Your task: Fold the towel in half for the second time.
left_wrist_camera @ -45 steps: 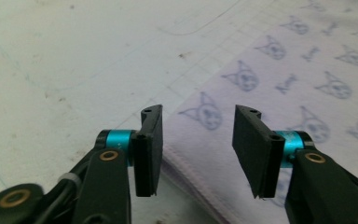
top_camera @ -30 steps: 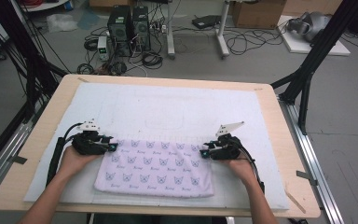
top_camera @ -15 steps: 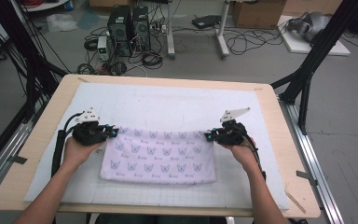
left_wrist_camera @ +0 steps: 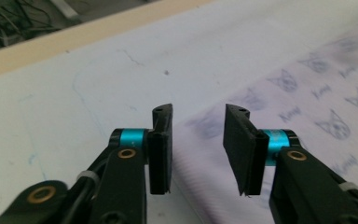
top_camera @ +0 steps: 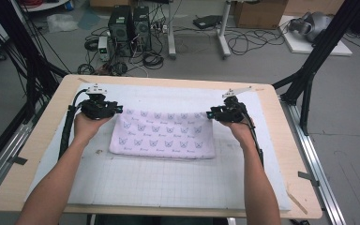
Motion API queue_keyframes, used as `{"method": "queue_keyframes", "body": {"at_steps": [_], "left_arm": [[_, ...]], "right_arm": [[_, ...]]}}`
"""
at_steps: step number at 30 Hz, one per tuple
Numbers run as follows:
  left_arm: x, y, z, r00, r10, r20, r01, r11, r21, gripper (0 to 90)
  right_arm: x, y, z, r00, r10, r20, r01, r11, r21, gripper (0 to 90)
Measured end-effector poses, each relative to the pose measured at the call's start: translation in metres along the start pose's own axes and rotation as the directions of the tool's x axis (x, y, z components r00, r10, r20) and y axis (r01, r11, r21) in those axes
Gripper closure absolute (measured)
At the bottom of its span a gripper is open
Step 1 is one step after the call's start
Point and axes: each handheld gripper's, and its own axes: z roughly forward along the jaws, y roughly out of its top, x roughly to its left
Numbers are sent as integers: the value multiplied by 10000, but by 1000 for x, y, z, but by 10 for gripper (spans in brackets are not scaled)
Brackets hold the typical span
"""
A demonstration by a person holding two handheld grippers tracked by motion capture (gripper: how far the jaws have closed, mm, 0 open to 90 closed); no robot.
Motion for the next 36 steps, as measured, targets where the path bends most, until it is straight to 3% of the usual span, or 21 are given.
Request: {"method": "queue_keyframes", "body": {"at_steps": [2, 6, 7, 11, 14, 18, 24, 30, 36], "left_arm": [[-1, -4, -3, 9998, 175, 91, -176, 9998, 88, 593], [-5, -13, -14, 9993, 116, 344, -104, 9994, -344, 558], [-7, -14, -16, 9990, 149, 430, -139, 9997, -220, 551], [-18, -21, -25, 9968, 363, 715, -326, 9981, -520, 505], [-26, -28, -32, 9955, 615, 725, -578, 9969, -528, 460], [-32, -36, -40, 9945, 670, 804, -620, 9961, -629, 400], [-39, -49, -53, 9943, 613, 875, -550, 9958, -726, 323], [-47, -59, -61, 9934, 806, 815, -748, 9946, -715, 306], [-50, -67, -67, 9945, 631, 831, -571, 9957, -724, 262]], "right_arm": [[0, -2, 0, 9998, 76, -164, -78, 9999, -85, 538], [7, -6, -6, 9997, 217, -72, -219, 9993, -297, 460], [10, -7, -8, 9997, 227, -116, -230, 9992, -320, 455], [24, -12, -13, 9996, 180, -199, -191, 9983, -549, 385], [36, -16, -15, 9997, -58, -225, 44, 9982, -593, 338], [48, -19, -20, 9994, -351, 7, 351, 9976, -605, 286], [56, -24, -27, 9996, -264, -113, 252, 9952, -941, 207], [64, -30, -27, 9996, -215, -194, 198, 9961, -862, 160], [71, -37, -33, 9992, -390, -110, 378, 9950, -929, 127]]}}
